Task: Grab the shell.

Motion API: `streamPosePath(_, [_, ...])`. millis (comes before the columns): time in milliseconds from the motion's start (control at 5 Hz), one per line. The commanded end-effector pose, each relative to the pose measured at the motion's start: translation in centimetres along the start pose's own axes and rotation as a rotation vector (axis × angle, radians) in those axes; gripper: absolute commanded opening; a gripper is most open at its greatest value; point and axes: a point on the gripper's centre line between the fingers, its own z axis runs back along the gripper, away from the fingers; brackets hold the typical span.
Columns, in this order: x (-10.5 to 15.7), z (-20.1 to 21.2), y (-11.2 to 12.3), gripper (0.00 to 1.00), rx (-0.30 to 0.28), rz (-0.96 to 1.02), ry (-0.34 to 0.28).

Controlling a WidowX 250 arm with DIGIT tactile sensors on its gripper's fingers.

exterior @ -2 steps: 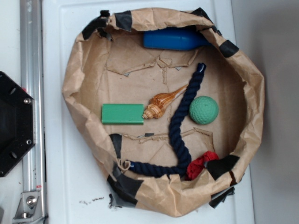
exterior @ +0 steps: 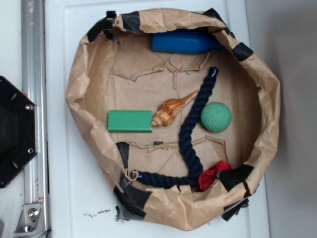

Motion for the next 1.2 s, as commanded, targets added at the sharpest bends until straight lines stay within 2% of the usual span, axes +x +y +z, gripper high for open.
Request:
streamPosePath(0, [6.2,-8.1,2.4,1.0,0.073,0.274,-0.198])
streamPosePath(400, [11.9,-12.8,-0.6,1.0,0.104,0.224,-0.165])
streamPosePath(600, [12.9,-14.9,0.1,1.0,0.078,0.188,-0.138])
streamPosePath(800, [12.0,-17.9,0.1,1.0,0.081,0.045,-0.142])
streamPosePath(1000, [11.4,-20.0,1.3,1.0,0.096,-0.057,-0.157])
